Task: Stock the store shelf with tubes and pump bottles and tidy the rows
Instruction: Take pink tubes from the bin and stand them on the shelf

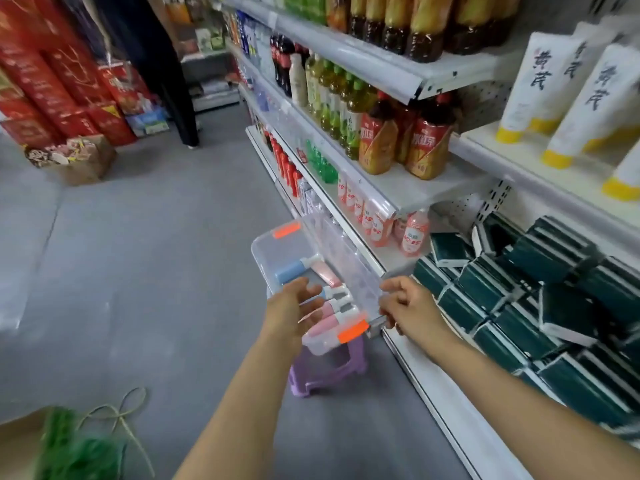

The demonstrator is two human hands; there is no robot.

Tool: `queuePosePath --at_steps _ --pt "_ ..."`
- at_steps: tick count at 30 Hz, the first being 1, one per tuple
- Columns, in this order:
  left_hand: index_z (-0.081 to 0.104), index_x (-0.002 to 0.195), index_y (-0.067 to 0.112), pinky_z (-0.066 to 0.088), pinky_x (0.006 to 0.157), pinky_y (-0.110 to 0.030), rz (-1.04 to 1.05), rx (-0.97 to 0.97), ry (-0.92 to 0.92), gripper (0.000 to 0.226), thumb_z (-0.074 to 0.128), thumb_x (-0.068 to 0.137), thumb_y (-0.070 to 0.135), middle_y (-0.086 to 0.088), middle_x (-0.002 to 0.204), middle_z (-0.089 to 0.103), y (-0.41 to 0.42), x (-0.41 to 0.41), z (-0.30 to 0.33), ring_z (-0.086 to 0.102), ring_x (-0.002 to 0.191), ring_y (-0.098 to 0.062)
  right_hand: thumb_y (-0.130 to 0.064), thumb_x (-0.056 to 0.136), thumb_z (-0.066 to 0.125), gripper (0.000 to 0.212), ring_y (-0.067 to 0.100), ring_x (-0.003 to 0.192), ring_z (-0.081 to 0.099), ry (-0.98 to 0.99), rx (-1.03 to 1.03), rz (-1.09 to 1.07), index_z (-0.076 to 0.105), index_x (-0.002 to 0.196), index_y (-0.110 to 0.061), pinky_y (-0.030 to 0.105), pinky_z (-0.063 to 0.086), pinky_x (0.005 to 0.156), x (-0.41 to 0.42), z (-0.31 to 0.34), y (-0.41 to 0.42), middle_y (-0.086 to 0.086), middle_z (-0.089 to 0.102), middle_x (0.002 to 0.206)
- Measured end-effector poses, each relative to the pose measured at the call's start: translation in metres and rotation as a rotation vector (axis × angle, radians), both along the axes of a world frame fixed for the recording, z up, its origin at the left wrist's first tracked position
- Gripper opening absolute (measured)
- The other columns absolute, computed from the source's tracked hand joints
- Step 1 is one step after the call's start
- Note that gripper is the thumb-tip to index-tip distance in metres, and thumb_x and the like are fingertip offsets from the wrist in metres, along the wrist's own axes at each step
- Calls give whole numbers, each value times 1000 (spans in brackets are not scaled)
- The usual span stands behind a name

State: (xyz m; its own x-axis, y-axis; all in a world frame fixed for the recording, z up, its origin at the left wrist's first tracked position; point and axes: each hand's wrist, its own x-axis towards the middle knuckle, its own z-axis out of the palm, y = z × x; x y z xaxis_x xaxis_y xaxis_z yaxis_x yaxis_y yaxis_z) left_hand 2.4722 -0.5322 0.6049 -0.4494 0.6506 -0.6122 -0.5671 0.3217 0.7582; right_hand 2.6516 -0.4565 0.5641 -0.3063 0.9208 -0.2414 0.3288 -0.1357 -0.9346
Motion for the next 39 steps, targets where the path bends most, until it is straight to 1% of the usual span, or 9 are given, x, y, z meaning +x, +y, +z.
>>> queuePosePath --at_steps 3,13,18,20,24,28,32,35,39 --pt "64 109 11 52 62 -28 30 -40 5 18 55 95 18 -3 86 69 22 -24 -17 63 71 -17 -1 88 59 17 16 47 54 -47 -44 27 58 104 -8 18 37 40 -14 -11 27 12 64 72" --pt "62 103 13 53 66 -28 130 -192 -84 14 52 98 21 -4 86 70 114 -88 -96 65 77 -18 -2 88 57 12 18 55 57 -253 -247 188 55 96 -11 29 45 50 -99 -90 147 10 63 72" --pt "62 96 13 52 67 -29 117 -300 -122 13 51 98 20 -4 84 69 159 -109 -156 64 76 -18 -9 88 59 7 22 73 61 -399 -303 277 59 93 -13 43 55 72 -142 -148 198 8 64 81" --pt "62 96 13 51 64 -28 100 -349 -160 12 50 98 18 -5 81 68 172 -109 -180 63 73 -19 -13 88 59 11 24 80 61 -458 -316 326 61 98 -9 44 54 77 -158 -169 211 7 64 86" --pt "63 102 9 50 61 -27 44 -405 -212 18 50 98 20 -5 82 69 192 -112 -226 65 75 -20 -15 90 58 15 20 76 57 -523 -324 385 60 104 -8 31 46 70 -189 -204 229 10 63 98" --pt "61 107 12 51 69 -30 29 -444 -200 17 47 99 18 -6 88 70 207 -122 -266 64 78 -19 -13 96 52 39 25 113 54 -630 -291 433 48 134 -12 25 39 81 -213 -236 248 8 54 133" --pt "60 110 9 53 72 -30 129 -397 -267 16 48 99 13 -9 96 68 220 -128 -298 64 83 -21 -10 94 49 51 33 126 48 -760 -233 495 36 143 -9 34 41 100 -228 -273 262 16 46 141" --pt "58 121 8 51 93 -33 220 -323 -348 24 50 100 16 -10 114 65 234 -131 -316 62 104 -21 -12 94 46 53 39 125 46 -857 -210 529 27 143 -6 39 40 101 -236 -300 266 21 44 138" --pt "46 140 6 31 115 -33 276 -279 -416 42 45 102 24 -10 144 48 256 -135 -336 43 136 -22 -14 92 54 64 39 126 44 -912 -231 509 21 145 -6 41 39 102 -243 -327 267 21 40 140"
